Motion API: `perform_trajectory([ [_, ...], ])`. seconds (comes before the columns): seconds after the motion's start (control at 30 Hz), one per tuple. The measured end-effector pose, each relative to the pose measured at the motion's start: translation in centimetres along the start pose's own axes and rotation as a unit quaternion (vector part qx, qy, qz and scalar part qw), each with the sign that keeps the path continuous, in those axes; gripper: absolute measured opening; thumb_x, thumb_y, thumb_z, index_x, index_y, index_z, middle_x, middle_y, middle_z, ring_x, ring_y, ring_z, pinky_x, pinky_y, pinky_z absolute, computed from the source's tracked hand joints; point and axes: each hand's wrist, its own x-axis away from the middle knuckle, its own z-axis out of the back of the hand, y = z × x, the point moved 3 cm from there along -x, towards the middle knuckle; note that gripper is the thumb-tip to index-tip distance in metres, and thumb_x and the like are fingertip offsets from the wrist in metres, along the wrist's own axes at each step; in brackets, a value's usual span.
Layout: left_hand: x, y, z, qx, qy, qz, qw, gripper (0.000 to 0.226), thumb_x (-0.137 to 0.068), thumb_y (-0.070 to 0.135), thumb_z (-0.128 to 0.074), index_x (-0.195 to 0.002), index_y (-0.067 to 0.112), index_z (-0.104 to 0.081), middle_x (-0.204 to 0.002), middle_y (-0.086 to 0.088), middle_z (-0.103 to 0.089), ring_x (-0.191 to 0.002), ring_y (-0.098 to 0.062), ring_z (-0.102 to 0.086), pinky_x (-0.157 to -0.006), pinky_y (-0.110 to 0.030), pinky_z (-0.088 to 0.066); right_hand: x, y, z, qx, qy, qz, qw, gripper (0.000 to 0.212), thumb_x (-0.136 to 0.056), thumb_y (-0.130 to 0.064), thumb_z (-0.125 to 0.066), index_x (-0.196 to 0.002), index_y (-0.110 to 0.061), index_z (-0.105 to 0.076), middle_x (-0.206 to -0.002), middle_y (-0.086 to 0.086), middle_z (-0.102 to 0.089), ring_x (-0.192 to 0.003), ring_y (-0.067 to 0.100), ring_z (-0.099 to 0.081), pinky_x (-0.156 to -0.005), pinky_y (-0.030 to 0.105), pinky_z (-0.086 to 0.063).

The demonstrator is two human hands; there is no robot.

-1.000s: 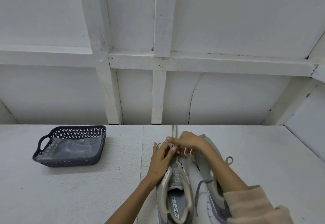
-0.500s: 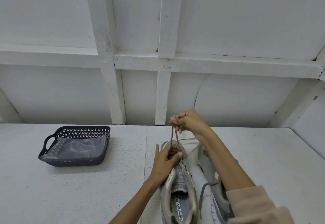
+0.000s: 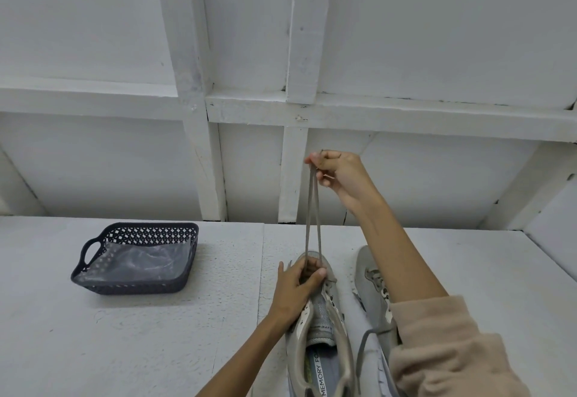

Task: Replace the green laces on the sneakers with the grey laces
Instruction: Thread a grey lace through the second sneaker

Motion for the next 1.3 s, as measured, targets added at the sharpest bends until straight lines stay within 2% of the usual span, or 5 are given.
perform_trajectory([
  [0.13,0.0,0.1,1.0,0.089,0.054,0.012,0.994,0.028,-0.081,0.035,-0.063,-0.107,0.026,-0.063,-0.111,0.012,-0.062,-0.110,-0.007,-0.057,-0.096,-0.026,-0.046,0.8,1.4,-0.3,0.061,-0.041,-0.020,0.997,0.014,-0.090,-0.018,-0.066,-0.083,-0.007,-0.070,-0.078,-0.005,-0.069,-0.058,0.009,-0.049,-0.049,0.019,-0.034],
  [0.23,-0.7,-1.1,2.7,0.073,0.174,0.111,0.976,0.021,-0.093,0.020,-0.051,-0.112,0.020,-0.059,-0.120,0.004,-0.059,-0.109,-0.009,-0.053,-0.088,-0.022,-0.041,1.2,2.6,0.7,0.082,-0.034,-0.036,0.995,0.014,-0.090,-0.025,-0.066,-0.085,-0.013,-0.071,-0.081,-0.008,-0.069,-0.073,0.013,-0.055,-0.061,0.023,-0.039],
  [0.43,-4.4,-2.2,3.9,-0.169,0.053,0.195,0.965,0.026,-0.097,0.027,-0.052,-0.121,0.017,-0.056,-0.108,-0.007,-0.066,-0.099,-0.022,-0.061,-0.088,-0.031,-0.046,1.8,4.3,1.5,0.049,-0.020,-0.066,0.996,0.014,-0.090,-0.025,-0.065,-0.085,-0.014,-0.072,-0.083,-0.002,-0.068,-0.075,0.012,-0.060,-0.072,0.028,-0.044],
  [0.63,-6.6,-2.8,4.6,-0.101,0.063,0.259,0.959,0.020,-0.083,0.013,-0.070,-0.096,0.022,-0.059,-0.103,-0.013,-0.068,-0.078,-0.022,-0.060,-0.081,-0.035,-0.055,2.0,5.7,1.7,0.025,-0.022,-0.079,0.996,0.013,-0.091,-0.022,-0.064,-0.086,-0.013,-0.072,-0.080,-0.002,-0.066,-0.074,0.014,-0.060,-0.065,0.026,-0.048],
  [1.3,-7.7,-1.9,2.0,-0.117,0.068,0.165,0.977,0.022,-0.089,-0.003,-0.050,-0.102,0.014,-0.046,-0.085,-0.003,-0.067,-0.085,-0.021,-0.062,-0.077,-0.037,-0.048,3.3,11.1,2.9,0.119,0.059,-0.195,0.972,0.022,-0.094,-0.034,-0.059,-0.075,-0.025,-0.066,-0.093,-0.010,-0.065,-0.083,0.013,-0.057,-0.076,0.034,-0.037],
])
